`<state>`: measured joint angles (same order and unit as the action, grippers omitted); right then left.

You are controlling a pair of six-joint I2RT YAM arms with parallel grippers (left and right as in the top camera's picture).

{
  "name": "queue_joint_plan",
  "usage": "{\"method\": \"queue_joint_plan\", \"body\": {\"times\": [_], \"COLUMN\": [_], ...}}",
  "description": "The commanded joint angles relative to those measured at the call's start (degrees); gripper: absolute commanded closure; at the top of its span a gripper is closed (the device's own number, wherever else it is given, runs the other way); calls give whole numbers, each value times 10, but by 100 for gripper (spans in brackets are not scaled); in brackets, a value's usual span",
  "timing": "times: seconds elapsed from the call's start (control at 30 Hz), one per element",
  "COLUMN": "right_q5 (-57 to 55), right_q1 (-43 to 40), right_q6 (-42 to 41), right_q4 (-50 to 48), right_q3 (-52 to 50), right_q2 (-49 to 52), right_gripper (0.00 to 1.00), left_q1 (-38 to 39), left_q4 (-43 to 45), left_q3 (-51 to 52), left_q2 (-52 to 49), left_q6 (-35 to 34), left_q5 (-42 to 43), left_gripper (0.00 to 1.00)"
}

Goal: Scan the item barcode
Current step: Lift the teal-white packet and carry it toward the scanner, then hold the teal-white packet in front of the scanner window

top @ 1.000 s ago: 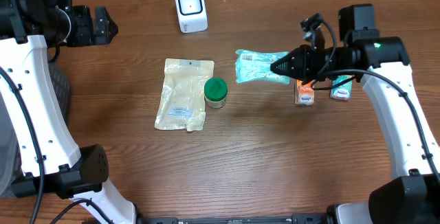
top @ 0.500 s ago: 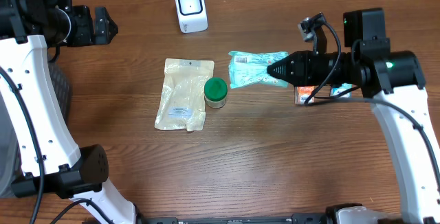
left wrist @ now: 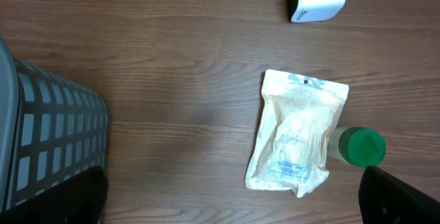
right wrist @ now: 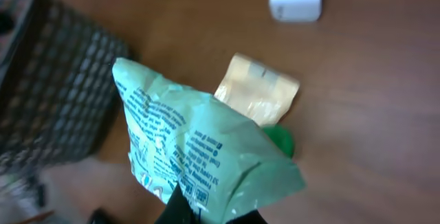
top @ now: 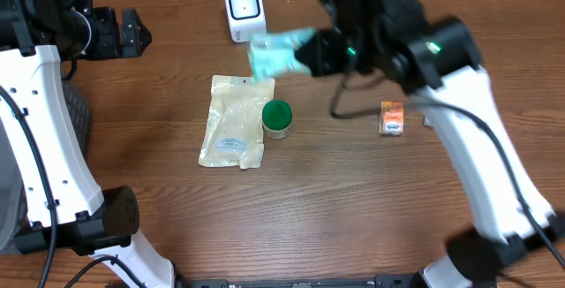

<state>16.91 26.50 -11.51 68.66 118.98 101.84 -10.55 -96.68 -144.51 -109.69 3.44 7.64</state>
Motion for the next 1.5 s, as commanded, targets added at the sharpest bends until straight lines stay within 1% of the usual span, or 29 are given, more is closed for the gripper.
{"method": "queue_joint_plan", "body": {"times": [0.0,0.17,0.27,0.37,0.47,0.57,0.63,0.7,0.8,0.93,1.03,1.33,1.47], "right_q5": [-170,-349,-448,-511,-518,-518,-518,-515,-507,-508,-508,-520,-522], "right_q1": [22,58,73,80,80,80,80,78,75,76,76,79,80], "right_q6": [36,143,235,339,452,540,583,615,617,643,643,644,677], "right_q4": [-25,-188,-298,-424,-543,-646,-699,-737,-750,-736,-716,-685,-689], "right_q3": [77,82,82,82,81,81,81,81,81,81,79,79,79], "right_q2": [83,174,231,285,326,361,382,402,423,441,442,442,442], "right_gripper": [96,96,96,96,96,96,95,92,90,92,95,96,96], "left_q1": [-3,-3,-3,-3,-3,-3,-3,-3,-3,-3,-3,-3,-3], "left_q4": [-1,-1,-1,-1,-1,-1,-1,-1,-1,-1,-1,-1,-1], "left_q3": [0,0,0,0,0,0,0,0,0,0,0,0,0], "left_q2": [-3,-3,-3,-3,-3,-3,-3,-3,-3,-3,-3,-3,-3], "left_q6": [9,9,9,9,9,9,9,9,9,9,9,9,9], "left_q5": [-2,-2,-2,-2,-2,-2,-2,-2,-2,-2,-2,-2,-2], "left_gripper": [1,1,0,0,0,1,0,0,0,1,0,0,0]}}
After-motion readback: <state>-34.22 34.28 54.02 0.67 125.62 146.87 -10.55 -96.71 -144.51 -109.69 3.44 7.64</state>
